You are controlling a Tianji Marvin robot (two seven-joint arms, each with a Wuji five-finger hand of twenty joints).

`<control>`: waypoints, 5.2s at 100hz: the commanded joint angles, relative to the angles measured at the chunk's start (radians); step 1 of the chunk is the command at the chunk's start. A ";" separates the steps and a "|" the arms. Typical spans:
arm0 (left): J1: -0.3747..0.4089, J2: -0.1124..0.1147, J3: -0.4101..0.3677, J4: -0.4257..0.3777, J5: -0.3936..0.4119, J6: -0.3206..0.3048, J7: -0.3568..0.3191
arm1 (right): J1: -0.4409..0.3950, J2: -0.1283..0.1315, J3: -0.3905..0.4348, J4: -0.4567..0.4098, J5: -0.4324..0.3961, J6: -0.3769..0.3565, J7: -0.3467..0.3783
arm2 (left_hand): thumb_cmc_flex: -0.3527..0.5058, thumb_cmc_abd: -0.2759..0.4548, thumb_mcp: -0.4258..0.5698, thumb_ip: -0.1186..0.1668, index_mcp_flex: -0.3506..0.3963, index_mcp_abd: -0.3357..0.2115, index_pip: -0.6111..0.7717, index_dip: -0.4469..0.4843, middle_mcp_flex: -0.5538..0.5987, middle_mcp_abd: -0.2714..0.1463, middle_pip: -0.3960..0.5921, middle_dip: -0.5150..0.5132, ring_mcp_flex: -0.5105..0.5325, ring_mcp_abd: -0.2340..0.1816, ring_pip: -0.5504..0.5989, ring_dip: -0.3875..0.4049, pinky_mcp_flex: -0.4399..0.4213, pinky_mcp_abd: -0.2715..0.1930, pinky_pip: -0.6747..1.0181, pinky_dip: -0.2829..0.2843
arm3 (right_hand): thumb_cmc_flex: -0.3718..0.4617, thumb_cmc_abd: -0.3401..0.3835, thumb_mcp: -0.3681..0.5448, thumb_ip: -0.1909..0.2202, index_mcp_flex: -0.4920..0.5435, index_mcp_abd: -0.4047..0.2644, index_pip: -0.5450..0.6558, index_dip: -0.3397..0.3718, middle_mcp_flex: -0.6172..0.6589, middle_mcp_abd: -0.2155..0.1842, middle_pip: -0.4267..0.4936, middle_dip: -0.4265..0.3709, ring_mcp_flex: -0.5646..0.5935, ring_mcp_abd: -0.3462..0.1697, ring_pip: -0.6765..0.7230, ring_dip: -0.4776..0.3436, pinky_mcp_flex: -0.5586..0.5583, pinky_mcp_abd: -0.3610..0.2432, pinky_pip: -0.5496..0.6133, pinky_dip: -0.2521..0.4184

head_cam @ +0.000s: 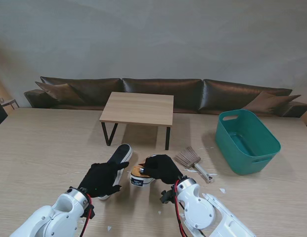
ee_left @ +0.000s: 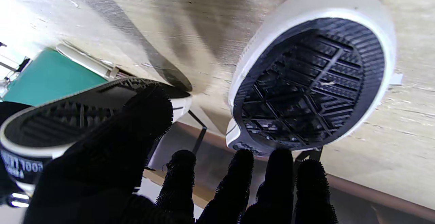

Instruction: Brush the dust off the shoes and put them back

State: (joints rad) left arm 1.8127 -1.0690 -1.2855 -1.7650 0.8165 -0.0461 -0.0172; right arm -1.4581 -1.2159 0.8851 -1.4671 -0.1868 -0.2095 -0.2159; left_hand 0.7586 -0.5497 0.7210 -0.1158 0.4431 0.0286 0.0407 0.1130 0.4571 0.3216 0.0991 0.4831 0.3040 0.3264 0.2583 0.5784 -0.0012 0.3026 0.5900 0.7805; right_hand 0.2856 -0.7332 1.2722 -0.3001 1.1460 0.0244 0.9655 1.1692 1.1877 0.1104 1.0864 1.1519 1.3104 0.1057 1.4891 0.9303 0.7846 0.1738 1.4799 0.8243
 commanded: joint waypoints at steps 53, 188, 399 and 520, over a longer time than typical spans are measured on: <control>-0.125 -0.029 0.117 0.093 -0.074 -0.088 0.119 | 0.017 -0.019 0.038 -0.051 0.142 0.046 0.045 | -0.136 -0.068 0.068 -0.006 -0.075 0.001 -0.008 -0.019 -0.049 0.004 0.006 0.052 -0.038 0.003 0.074 0.084 -0.024 -0.039 0.001 0.091 | 0.115 0.026 0.098 0.066 0.142 0.185 0.353 0.196 0.020 -0.083 -0.097 0.016 0.000 -0.041 0.019 0.013 0.116 0.003 -0.070 0.043; -0.253 -0.130 0.250 0.185 -0.394 -0.216 0.346 | -0.102 -0.020 0.145 -0.251 0.452 0.174 0.094 | 0.297 -0.035 -0.054 0.000 0.387 0.193 0.885 0.560 0.804 -0.054 0.192 0.220 0.827 0.035 0.329 0.001 0.674 0.153 0.657 -0.206 | 0.045 0.142 -0.091 0.054 -0.225 0.136 -0.051 -0.299 -0.272 0.092 -0.260 -0.309 -0.155 0.200 -0.297 -0.103 -0.204 0.186 -0.106 0.119; -0.267 -0.072 0.093 0.011 -0.820 0.087 -0.111 | -0.045 0.007 0.041 -0.053 0.213 -0.014 0.141 | 0.173 0.048 -0.095 0.021 0.319 0.261 0.335 0.421 0.513 0.062 0.169 0.162 0.524 0.163 0.356 0.167 0.338 0.177 0.595 -0.075 | 0.177 0.064 0.017 0.016 0.015 0.136 0.078 -0.511 0.129 0.116 -0.299 -0.391 -0.007 0.104 -0.210 -0.155 0.025 0.218 -0.091 -0.128; -0.017 -0.074 -0.120 -0.136 -0.592 -0.070 0.049 | -0.026 -0.074 -0.023 0.054 0.094 0.285 -0.106 | 0.012 0.133 -0.202 0.035 0.125 0.201 0.068 0.121 0.114 0.112 -0.033 -0.235 0.081 0.181 -0.114 -0.223 0.198 0.138 -0.319 -0.127 | 0.205 0.033 0.099 0.023 0.098 0.215 0.081 -0.449 0.247 0.183 -0.347 -0.317 -0.008 0.113 -0.037 -0.078 0.167 0.289 -0.072 -0.067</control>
State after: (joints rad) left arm 1.7798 -1.1463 -1.4007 -1.8953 0.2279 -0.1216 0.0477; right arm -1.4882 -1.2691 0.8716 -1.4054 -0.0860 0.0705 -0.3288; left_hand 0.7691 -0.4562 0.5299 -0.1172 0.5476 0.2522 0.1015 0.2210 0.5462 0.4483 0.0605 0.2362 0.3905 0.5077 0.1300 0.3474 0.1842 0.4680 0.2953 0.6365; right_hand 0.3197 -0.7735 1.1190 -0.3589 1.1570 0.2989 0.8647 0.6765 1.3423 0.3168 0.7400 0.8199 1.3001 0.3602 1.4206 0.8374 0.6133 0.4386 1.3589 0.7468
